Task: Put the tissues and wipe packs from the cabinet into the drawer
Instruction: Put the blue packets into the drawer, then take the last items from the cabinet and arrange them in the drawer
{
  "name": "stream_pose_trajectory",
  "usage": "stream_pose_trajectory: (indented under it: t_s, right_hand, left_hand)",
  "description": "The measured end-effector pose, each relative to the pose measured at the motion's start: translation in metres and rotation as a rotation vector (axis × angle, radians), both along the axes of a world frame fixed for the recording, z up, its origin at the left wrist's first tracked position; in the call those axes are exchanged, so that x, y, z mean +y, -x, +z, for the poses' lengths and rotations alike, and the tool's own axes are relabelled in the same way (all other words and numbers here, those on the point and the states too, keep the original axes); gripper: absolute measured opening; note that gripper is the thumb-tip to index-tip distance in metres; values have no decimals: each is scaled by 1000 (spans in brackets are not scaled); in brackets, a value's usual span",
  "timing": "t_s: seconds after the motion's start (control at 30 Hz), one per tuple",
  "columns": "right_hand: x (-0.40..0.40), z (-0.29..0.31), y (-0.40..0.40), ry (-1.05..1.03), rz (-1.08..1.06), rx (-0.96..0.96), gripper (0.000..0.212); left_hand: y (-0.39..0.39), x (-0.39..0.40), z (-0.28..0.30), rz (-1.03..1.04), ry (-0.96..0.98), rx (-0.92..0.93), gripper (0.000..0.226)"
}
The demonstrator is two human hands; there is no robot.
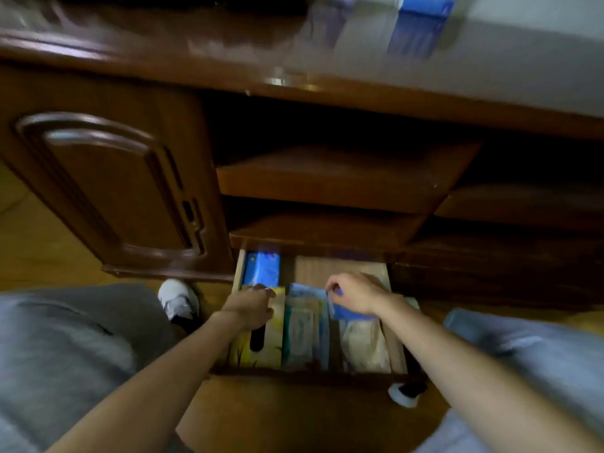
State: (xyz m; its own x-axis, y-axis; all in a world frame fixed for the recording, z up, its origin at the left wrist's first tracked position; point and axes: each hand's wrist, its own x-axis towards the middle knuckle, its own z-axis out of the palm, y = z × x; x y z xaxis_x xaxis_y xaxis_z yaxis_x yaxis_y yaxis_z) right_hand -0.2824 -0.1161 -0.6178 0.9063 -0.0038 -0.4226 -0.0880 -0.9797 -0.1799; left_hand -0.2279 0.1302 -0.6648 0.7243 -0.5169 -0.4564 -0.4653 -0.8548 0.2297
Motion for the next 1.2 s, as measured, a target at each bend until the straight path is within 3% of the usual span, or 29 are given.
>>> stream_pose_trajectory:
  t_s: [0.07, 0.23, 0.3, 0.4, 0.43, 0.6, 0.7, 0.9, 1.2]
  right_hand:
    - [3, 33, -3, -51, 7, -115, 26]
    - [3, 152, -23, -84, 52, -694, 21]
    - [4, 204, -35, -118, 84, -945, 19]
    - [-1, 266, -65, -64, 79, -1212, 20]
    - [-7, 280, -78, -22, 54, -1199, 23]
    - [-44, 302, -131, 152, -66, -729, 46]
    - [-58, 307, -160, 242, -19, -799, 42]
    - [-95, 321, -233, 120, -59, -757, 25]
    - [-192, 326, -354, 209, -334, -793, 65]
  left_hand:
    - [-13, 0, 37, 49, 126, -117, 43]
    - [-51, -2, 186, 76, 818, -569, 26]
    - [-64, -6, 252, 46, 918, -739, 23]
    - [-92, -23, 321, 41, 913, -880, 20]
    - [-103, -31, 335, 48, 891, -882, 20]
    - [-160, -73, 354, 81, 744, -789, 32]
    - [-201, -105, 355, 106, 692, -786, 48]
    - [-279, -184, 349, 133, 597, -791, 87]
    - [-363, -250, 329, 197, 477, -835, 90]
